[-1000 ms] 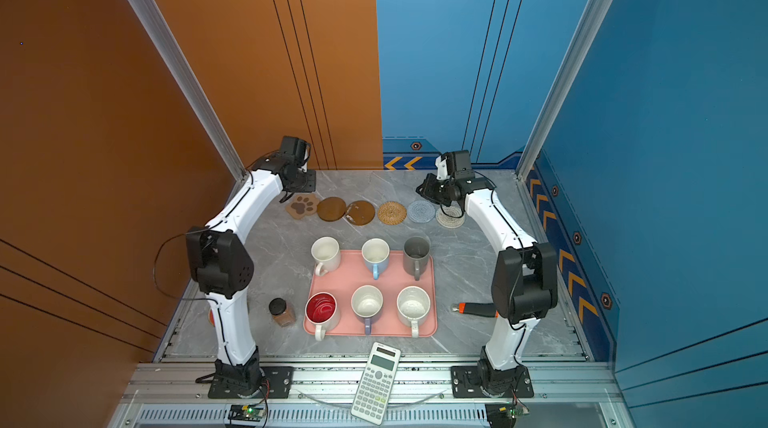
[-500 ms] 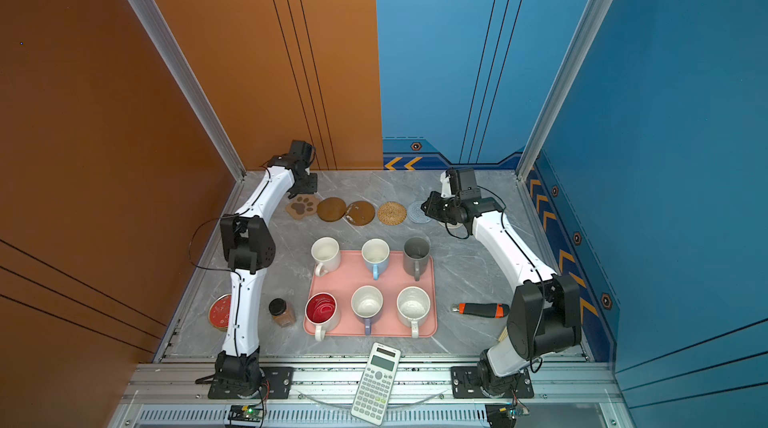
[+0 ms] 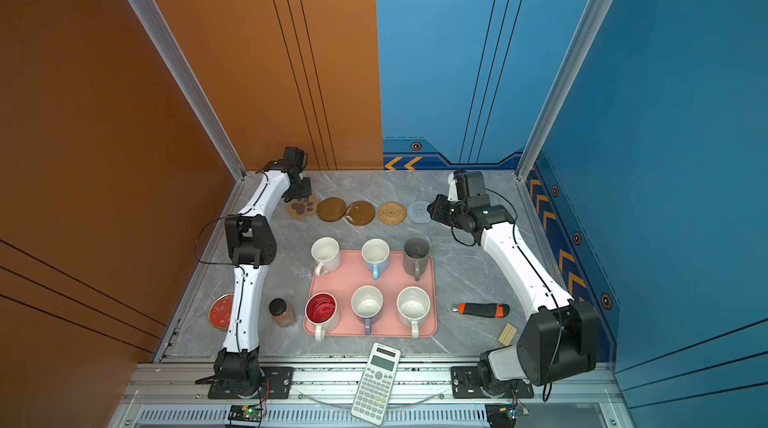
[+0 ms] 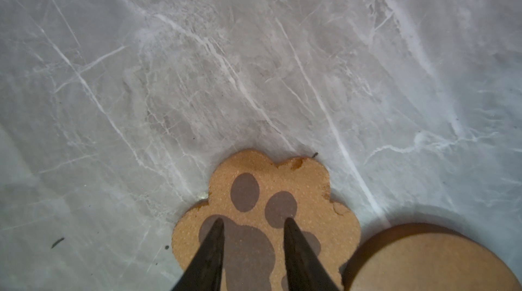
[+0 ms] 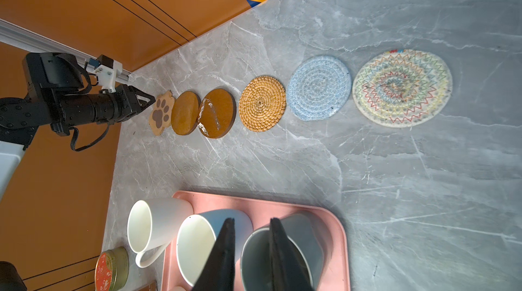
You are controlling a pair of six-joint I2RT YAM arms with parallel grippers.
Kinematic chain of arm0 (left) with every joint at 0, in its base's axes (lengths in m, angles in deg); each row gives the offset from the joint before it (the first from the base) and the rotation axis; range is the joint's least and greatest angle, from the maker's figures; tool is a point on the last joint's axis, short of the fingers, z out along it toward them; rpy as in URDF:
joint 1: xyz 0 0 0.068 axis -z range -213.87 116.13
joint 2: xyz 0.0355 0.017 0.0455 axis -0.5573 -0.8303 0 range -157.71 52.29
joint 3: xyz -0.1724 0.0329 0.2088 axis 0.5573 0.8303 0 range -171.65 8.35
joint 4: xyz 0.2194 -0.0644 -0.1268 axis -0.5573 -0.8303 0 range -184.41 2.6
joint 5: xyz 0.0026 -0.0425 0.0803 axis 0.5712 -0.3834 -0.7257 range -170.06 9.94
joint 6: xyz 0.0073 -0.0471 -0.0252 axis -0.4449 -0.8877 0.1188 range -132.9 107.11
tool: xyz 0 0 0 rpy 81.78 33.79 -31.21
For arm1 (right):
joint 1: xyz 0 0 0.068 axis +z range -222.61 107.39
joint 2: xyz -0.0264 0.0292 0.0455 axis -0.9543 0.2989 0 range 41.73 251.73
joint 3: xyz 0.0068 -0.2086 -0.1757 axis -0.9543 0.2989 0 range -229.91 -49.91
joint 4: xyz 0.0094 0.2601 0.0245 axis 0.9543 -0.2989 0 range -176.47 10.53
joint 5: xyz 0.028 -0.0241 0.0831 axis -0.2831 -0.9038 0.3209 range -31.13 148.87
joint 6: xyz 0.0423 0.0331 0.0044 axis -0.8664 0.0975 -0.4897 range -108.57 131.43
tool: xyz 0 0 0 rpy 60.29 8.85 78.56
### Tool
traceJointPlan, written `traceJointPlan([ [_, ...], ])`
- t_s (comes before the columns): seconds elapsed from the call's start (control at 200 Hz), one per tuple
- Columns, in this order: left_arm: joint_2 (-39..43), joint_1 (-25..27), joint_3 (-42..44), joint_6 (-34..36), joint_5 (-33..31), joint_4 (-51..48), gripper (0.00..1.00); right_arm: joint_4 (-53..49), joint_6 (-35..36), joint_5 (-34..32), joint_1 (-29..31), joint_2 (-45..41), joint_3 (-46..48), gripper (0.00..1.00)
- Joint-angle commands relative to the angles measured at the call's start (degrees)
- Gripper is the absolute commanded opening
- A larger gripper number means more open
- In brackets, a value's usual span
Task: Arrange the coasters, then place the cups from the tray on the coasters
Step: 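Lift both arms, moving the left gripper over the cork paw-print coaster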
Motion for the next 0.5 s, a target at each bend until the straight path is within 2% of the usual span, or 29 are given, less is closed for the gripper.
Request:
traceJointPlan([
  [0.0, -1.63, -0.02, -1.90, -1.20, 1.47, -1.63, 0.38, -2.07, -0.26, -2.05, 0.43, -1.87, 1.74, 0.21],
  [0.245, -2.28, -0.05, 0.46, -1.48, 2.02, -2.37, 0.41, -2.47, -0.43, -2.83, 0.37, -3.79, 3.74, 0.21],
  [0.33, -2.52, -0.06, -0.62, -0.78, 3.08, -5.71, 0.48, -2.55, -0.50, -2.97, 0.25, -4.26, 3.99, 0.21],
  [0.496, -2.80, -0.07, -0.65, 0.42, 4.52, -9.28, 0.49, -2.64, -0.50, -3.07, 0.28, -4.80, 4.21, 0.21],
])
